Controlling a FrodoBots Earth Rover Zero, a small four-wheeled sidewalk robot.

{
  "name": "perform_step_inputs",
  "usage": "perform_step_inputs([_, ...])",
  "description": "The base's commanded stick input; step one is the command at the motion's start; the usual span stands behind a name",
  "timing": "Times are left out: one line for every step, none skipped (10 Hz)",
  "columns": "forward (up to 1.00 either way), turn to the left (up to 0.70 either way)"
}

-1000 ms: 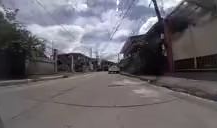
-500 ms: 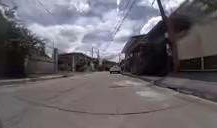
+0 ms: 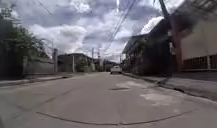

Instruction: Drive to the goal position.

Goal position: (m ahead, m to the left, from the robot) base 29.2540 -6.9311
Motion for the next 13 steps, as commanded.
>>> perform_step_inputs([0.50, 0.00])
perform_step_inputs([0.50, 0.00])
perform_step_inputs([0.50, 0.00])
perform_step_inputs([0.50, 0.00])
perform_step_inputs([0.50, 0.00])
perform_step_inputs([0.50, 0.00])
perform_step_inputs([0.50, 0.00])
perform_step_inputs([0.50, 0.00])
perform_step_inputs([0.50, 0.00])
perform_step_inputs([0.50, 0.00])
perform_step_inputs([0.50, 0.00])
perform_step_inputs([0.50, 0.00])
perform_step_inputs([0.50, 0.00])
